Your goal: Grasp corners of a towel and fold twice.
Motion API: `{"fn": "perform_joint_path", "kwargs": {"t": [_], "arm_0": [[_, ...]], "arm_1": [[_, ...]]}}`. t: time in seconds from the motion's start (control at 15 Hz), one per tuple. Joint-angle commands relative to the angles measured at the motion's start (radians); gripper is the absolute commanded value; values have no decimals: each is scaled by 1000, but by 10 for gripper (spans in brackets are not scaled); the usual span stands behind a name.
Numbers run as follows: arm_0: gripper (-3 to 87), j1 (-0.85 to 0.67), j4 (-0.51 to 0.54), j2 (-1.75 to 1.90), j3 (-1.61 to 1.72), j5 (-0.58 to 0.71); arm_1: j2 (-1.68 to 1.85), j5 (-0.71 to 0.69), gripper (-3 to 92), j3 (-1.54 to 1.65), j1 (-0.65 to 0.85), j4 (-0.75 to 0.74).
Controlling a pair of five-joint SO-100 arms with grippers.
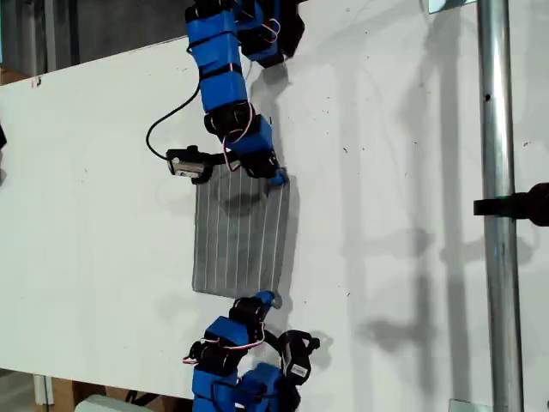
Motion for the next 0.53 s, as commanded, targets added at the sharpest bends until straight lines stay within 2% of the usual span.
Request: {"fn": "perform_joint_path", "kwargs": {"t": [0.0,0.2,0.33,0.47], "arm_0": [[-31,-250,-9,41,41,201],[-31,-618,-25,-109,-81,540],[-30,-750,-48,-195,-193,684],[-30,-790,-38,-215,-281,744]], "arm_1": [[51,-155,-4,8,212,37],[15,-428,-4,-23,558,28],[-8,-560,-4,-78,698,-6],[-23,-640,-4,-158,756,-29]]}}
